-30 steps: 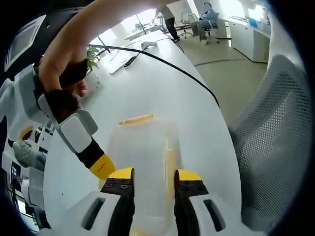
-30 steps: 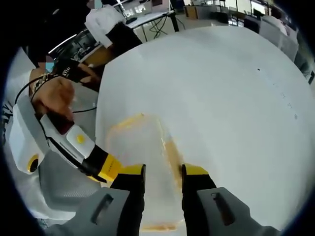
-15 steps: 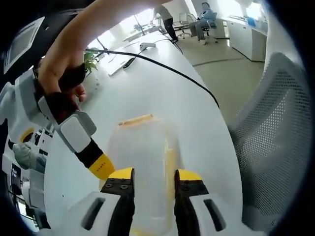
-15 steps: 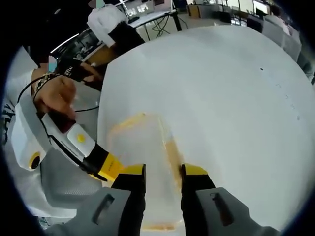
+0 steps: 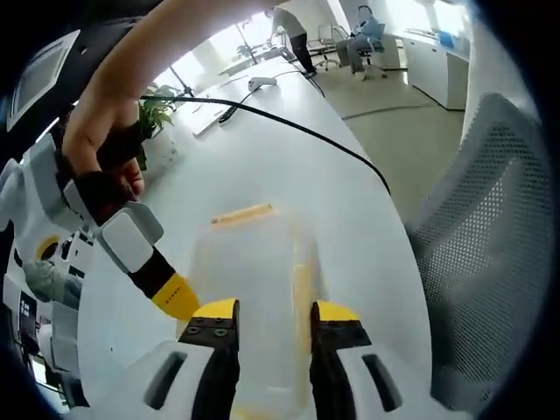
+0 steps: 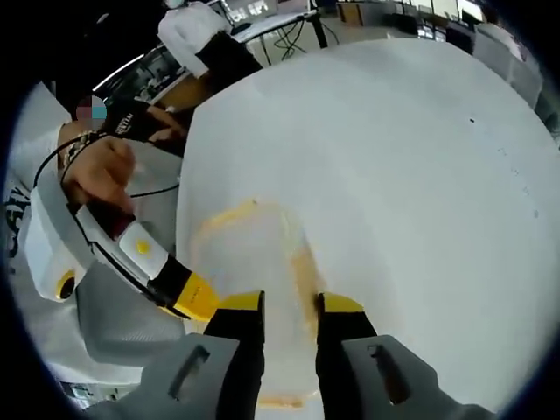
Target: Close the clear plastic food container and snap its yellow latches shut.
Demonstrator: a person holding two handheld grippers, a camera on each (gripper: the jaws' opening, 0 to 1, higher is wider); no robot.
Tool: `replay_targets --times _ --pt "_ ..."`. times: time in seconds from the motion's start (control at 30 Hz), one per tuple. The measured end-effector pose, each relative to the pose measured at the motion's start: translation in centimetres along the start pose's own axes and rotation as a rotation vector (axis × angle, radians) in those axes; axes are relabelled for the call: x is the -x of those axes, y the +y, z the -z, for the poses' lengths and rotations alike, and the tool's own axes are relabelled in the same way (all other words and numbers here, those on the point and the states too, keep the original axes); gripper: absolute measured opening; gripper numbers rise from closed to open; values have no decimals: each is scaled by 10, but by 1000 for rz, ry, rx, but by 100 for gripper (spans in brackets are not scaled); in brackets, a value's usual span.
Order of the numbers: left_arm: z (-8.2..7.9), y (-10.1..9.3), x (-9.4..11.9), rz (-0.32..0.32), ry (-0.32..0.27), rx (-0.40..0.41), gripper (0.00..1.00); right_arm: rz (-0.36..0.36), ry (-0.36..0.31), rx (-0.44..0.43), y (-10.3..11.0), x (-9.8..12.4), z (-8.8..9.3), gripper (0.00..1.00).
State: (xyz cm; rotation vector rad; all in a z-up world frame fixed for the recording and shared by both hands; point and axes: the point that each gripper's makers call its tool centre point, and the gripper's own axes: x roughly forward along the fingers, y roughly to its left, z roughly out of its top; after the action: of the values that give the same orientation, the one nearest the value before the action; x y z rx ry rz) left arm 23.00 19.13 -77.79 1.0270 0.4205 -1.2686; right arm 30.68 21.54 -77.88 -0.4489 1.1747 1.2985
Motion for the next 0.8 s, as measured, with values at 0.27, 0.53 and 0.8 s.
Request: replay_targets --times 0.27,0.53,0.8 --pt "0 0 0 -1 -5 -3 25 -22 36 7 2 0 1 17" --pt "0 -1 -1 -5 -2 -5 25 -47 57 -7 8 0 6 16" --pt "0 -3 -2 -6 -1 -7 25 -57 66 2 9 3 9 14"
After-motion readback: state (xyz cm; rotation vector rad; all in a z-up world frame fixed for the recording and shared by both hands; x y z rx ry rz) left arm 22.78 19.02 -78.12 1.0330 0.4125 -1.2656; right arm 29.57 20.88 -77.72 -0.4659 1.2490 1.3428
